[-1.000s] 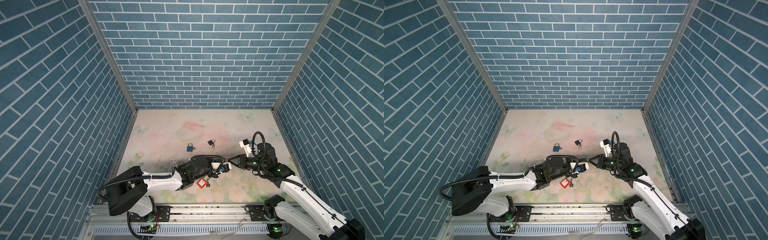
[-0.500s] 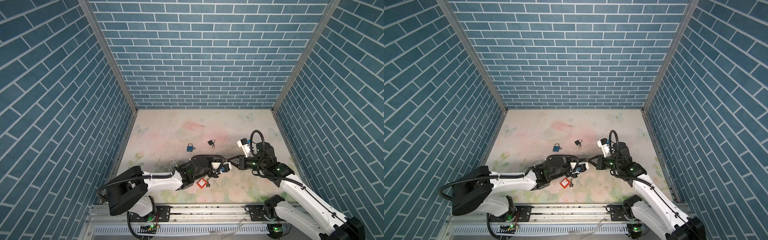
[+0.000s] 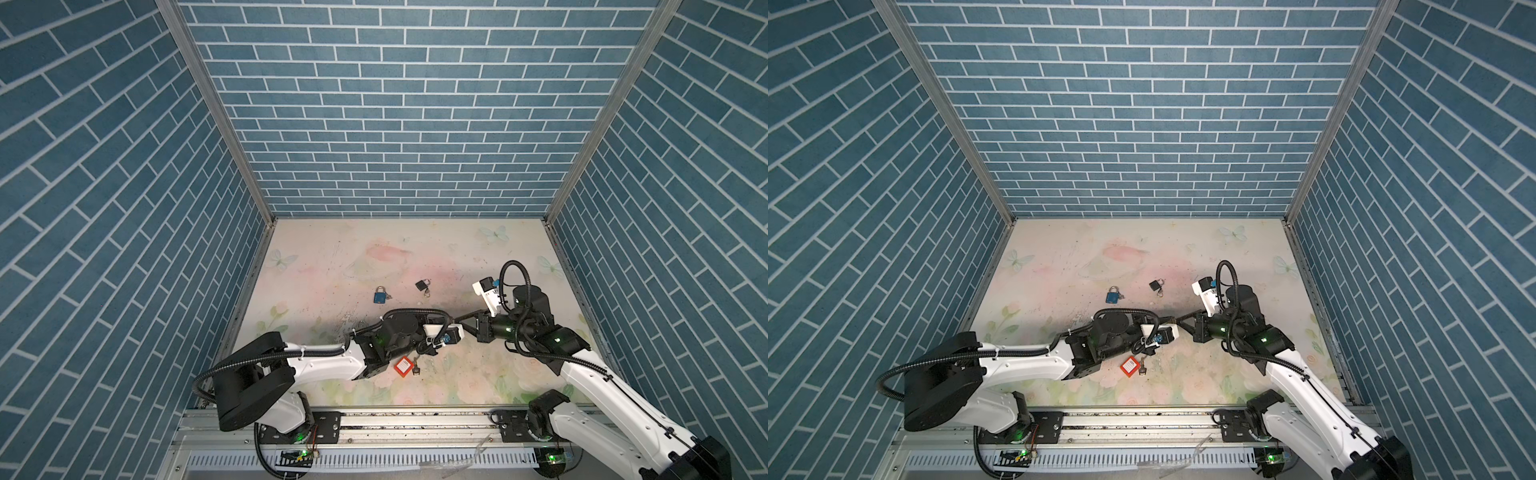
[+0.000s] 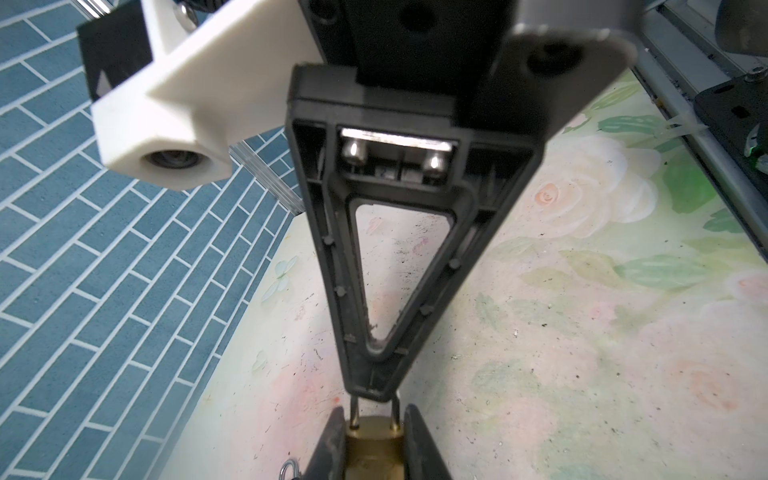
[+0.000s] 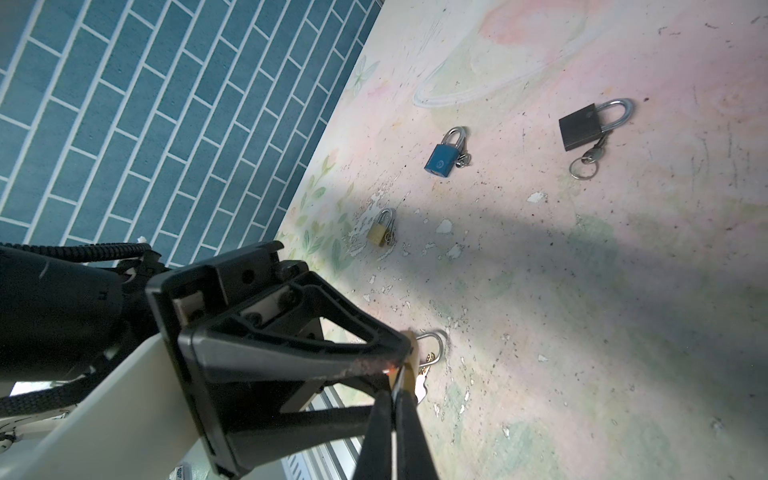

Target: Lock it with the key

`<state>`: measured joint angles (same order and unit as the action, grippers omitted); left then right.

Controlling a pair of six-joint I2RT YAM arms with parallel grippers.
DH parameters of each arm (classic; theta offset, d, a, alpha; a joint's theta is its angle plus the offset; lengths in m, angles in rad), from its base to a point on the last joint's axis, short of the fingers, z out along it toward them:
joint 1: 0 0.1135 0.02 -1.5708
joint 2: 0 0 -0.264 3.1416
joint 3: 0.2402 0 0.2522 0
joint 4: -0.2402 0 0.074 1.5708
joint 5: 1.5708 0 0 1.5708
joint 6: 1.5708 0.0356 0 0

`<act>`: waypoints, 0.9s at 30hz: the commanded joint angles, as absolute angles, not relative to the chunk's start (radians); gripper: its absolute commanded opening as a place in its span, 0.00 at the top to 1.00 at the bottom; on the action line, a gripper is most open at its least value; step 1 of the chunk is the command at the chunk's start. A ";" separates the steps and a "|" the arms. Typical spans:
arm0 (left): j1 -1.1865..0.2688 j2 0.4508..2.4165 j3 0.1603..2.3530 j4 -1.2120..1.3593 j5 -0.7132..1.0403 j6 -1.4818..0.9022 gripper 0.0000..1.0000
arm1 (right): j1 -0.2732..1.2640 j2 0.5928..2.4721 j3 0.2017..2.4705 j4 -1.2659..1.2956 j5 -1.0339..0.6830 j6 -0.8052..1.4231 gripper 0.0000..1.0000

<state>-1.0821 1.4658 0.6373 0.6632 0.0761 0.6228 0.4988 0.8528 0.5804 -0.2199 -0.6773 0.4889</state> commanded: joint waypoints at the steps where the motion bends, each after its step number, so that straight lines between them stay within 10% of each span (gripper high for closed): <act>1: -1.086 1.462 0.680 0.709 0.106 0.649 1.00 | 0.529 0.846 0.569 -0.204 -0.763 0.455 1.00; 27: -1.086 1.457 0.715 0.774 0.152 0.653 1.00 | 0.543 0.930 0.503 -0.120 -0.761 0.524 1.00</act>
<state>-1.0710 1.4662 0.6392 0.5968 0.0849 0.6334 0.5125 0.9058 0.5255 -0.1181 -0.6933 0.4995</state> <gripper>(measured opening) 0.230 0.047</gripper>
